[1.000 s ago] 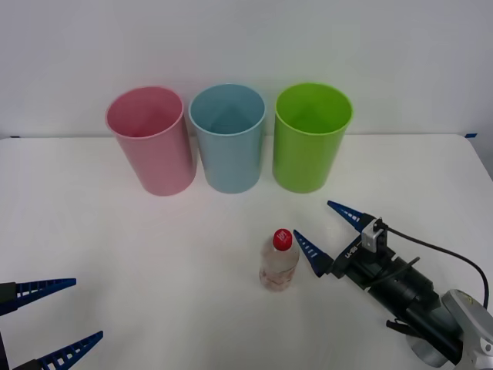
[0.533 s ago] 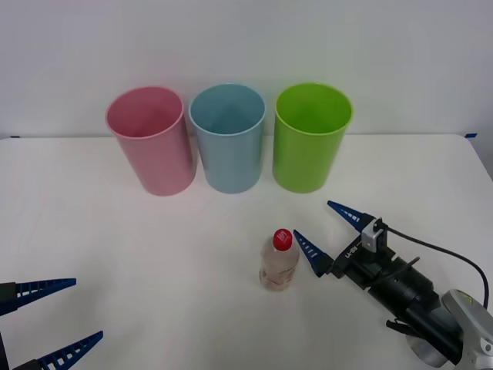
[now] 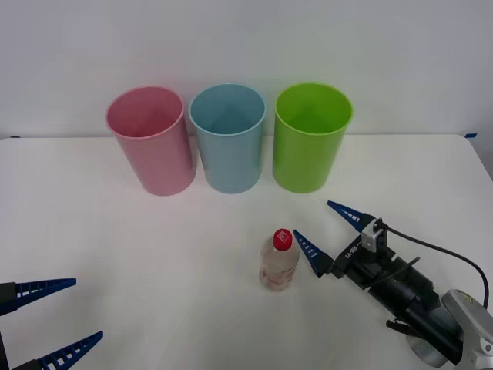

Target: Put cans in the blue bin and PET bottles in the pink bin and trash in the green bin.

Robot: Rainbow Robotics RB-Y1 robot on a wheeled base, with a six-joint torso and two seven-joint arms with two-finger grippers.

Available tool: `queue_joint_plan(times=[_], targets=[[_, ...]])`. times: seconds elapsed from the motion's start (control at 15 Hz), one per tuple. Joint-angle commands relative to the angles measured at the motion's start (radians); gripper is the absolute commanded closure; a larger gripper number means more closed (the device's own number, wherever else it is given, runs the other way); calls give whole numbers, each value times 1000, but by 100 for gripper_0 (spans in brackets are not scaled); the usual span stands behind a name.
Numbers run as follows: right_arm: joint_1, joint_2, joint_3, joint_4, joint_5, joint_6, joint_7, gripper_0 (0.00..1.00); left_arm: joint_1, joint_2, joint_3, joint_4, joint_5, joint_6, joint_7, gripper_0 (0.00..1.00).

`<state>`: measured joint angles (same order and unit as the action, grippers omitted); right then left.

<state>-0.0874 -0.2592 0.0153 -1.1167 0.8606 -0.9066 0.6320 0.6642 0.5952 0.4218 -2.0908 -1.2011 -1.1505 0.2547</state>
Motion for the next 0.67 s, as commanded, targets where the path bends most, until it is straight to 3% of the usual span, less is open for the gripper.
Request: queue_joint_plan(times=[0.07,0.67], targets=[[0,0,0,0,0,0,0,0,0,0,0,0,0,0,0,0],[0,0,0,0,0,0,0,0,0,0,0,0,0,0,0,0]])
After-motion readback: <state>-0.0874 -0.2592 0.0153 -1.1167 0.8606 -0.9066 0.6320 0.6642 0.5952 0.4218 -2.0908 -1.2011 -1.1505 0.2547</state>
